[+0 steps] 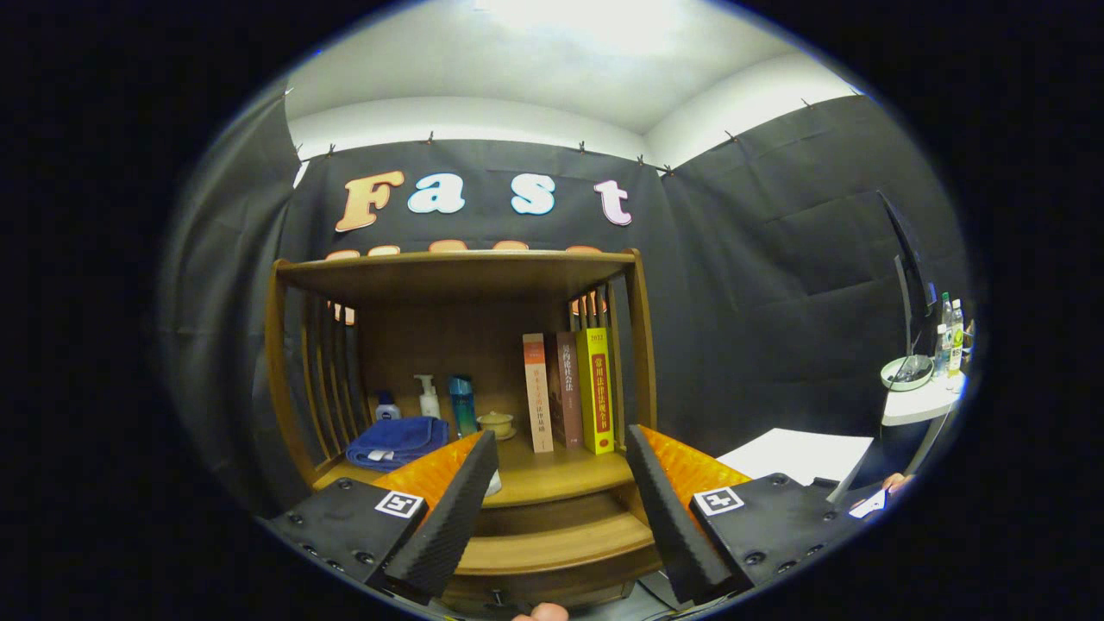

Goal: Pull open the drawer, take out the items inside it, and place them on the countertop above the cabinet.

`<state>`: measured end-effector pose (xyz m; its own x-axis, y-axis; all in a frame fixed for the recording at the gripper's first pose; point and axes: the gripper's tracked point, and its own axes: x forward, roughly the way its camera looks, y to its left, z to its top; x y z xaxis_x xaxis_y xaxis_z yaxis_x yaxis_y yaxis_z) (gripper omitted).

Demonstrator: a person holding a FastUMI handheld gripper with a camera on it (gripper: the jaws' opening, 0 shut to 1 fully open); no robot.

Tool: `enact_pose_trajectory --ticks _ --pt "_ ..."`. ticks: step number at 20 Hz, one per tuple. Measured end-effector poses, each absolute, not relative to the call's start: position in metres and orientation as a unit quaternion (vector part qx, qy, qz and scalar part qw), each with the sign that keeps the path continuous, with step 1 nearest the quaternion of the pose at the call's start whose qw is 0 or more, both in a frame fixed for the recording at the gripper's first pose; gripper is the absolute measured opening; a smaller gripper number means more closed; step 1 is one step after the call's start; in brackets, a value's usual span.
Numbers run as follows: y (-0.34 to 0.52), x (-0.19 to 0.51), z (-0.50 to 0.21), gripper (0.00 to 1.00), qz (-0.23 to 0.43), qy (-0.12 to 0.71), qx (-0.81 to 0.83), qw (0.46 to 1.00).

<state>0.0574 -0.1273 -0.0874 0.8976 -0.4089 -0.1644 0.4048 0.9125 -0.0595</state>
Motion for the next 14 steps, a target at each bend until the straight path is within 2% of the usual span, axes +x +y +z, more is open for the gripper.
enact_pose_trajectory --ticks 14 --pt "-0.056 0.002 -0.211 0.98 -0.118 0.142 -0.005 0.983"
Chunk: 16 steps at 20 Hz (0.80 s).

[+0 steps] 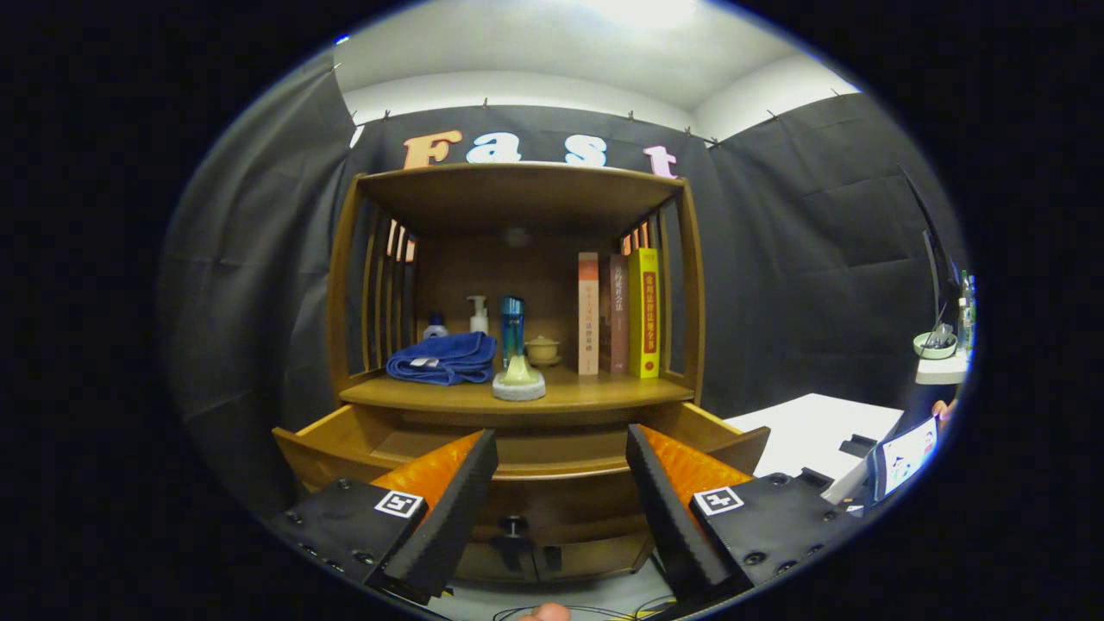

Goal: Pull open the drawer, take out the items inside it, and place them on the countertop above the cabinet.

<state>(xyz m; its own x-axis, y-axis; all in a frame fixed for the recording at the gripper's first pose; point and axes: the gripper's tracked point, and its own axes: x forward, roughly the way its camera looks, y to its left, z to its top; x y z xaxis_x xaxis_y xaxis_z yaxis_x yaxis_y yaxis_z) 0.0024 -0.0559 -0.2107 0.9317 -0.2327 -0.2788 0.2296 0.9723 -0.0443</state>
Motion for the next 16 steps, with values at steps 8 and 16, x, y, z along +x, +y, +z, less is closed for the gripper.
enact_pose_trajectory --ticks 8,16 --pt "-0.03 -0.007 -0.275 0.98 -0.082 0.168 0.015 0.982" --pt "-0.028 -0.004 -0.303 0.98 -0.072 0.179 0.019 0.981"
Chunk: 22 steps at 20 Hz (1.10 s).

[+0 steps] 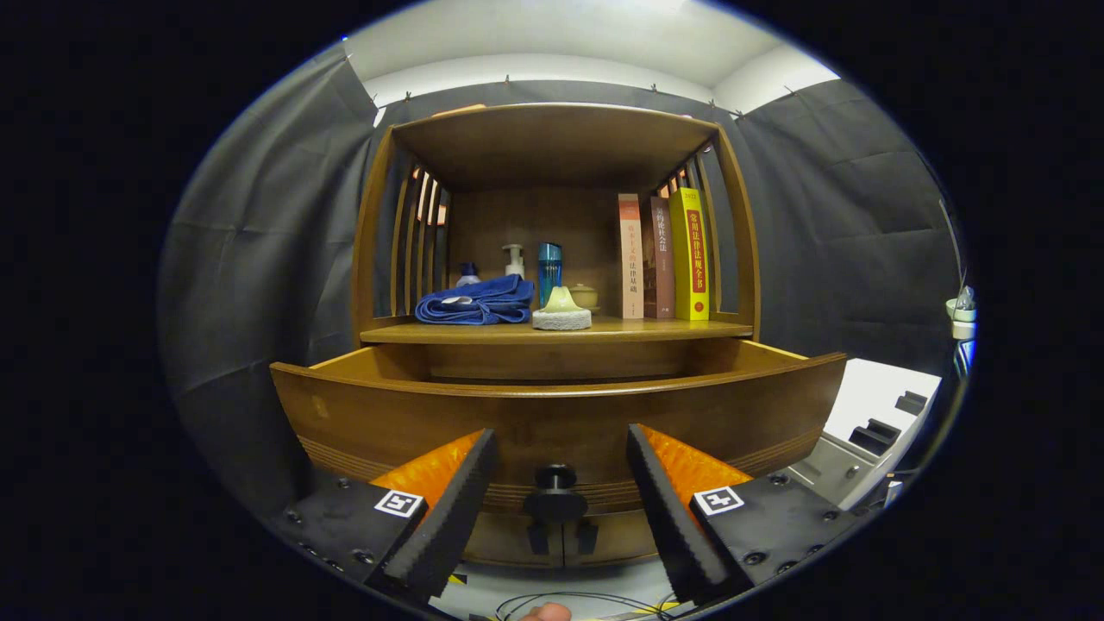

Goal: Pull open the drawer, take out the items inside it, and place them on the countertop above the cabinet.

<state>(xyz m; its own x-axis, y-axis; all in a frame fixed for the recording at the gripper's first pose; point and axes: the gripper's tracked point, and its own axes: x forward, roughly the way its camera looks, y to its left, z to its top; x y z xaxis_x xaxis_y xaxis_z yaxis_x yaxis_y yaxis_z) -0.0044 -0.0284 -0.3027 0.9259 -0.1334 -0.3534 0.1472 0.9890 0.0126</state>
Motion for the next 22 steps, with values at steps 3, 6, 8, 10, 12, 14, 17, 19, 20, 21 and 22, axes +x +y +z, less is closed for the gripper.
enact_pose_trajectory --ticks 3,6,8,10,12,14,17,19,20,21,22 --pt "-0.029 0.003 -0.31 0.98 -0.068 0.185 0.022 0.98" --pt "-0.027 0.005 -0.316 0.98 -0.068 0.192 0.018 0.979" --pt "-0.027 0.005 -0.317 0.98 -0.069 0.19 0.022 0.979" --pt "-0.026 0.003 -0.317 0.98 -0.069 0.191 0.02 0.979" --pt "-0.027 0.007 -0.317 0.98 -0.069 0.191 0.016 0.979" --pt "-0.025 0.008 -0.317 0.99 -0.07 0.191 0.022 0.979" --pt "-0.025 0.016 -0.318 0.99 -0.07 0.192 0.02 0.979" --pt "-0.027 0.026 -0.316 0.99 -0.07 0.189 0.022 0.979" --pt "-0.027 0.027 -0.322 0.99 -0.069 0.197 0.022 0.978" --pt "-0.029 0.032 -0.321 0.99 -0.071 0.191 0.021 0.979" --pt "-0.03 0.037 -0.327 0.99 -0.07 0.197 0.021 0.978"
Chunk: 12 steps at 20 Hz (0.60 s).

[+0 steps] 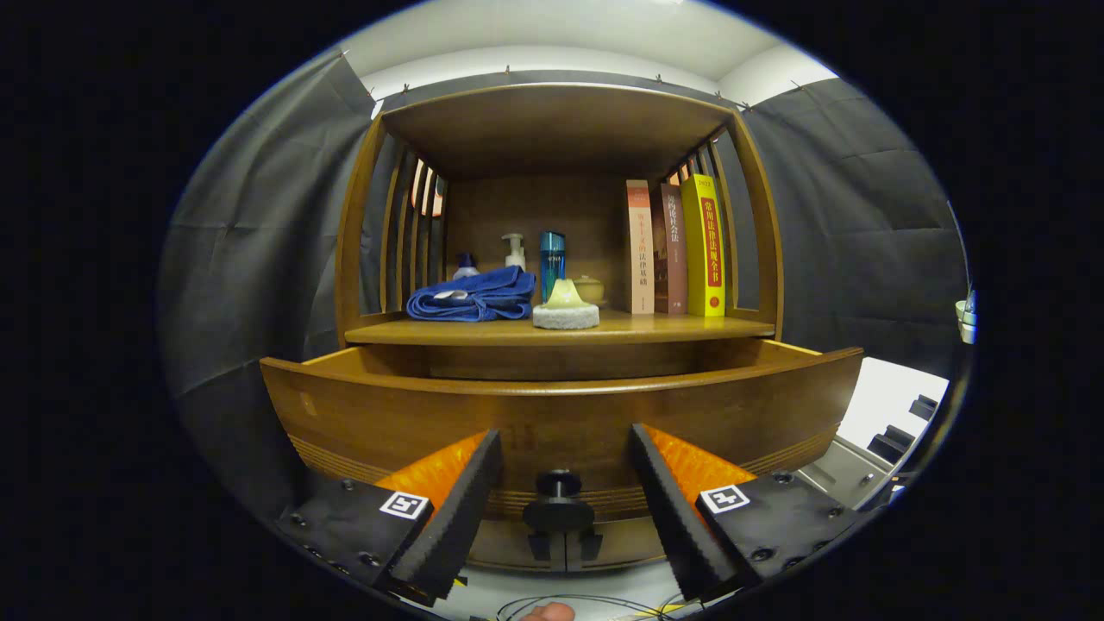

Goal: Pull open the drawer, take out the items inside it, and place them on the countertop above the cabinet.

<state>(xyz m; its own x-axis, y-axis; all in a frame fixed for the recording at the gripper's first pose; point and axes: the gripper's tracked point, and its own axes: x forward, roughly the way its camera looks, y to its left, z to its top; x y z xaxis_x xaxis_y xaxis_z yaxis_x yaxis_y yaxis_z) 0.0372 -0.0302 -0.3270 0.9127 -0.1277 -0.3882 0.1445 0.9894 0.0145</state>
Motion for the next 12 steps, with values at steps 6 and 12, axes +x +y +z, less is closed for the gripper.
enact_pose_trajectory --ticks 6,12 --pt "-0.031 0.068 -0.343 0.99 -0.07 0.204 0.027 0.976" --pt "-0.034 0.093 -0.357 0.99 -0.068 0.212 0.028 0.975"
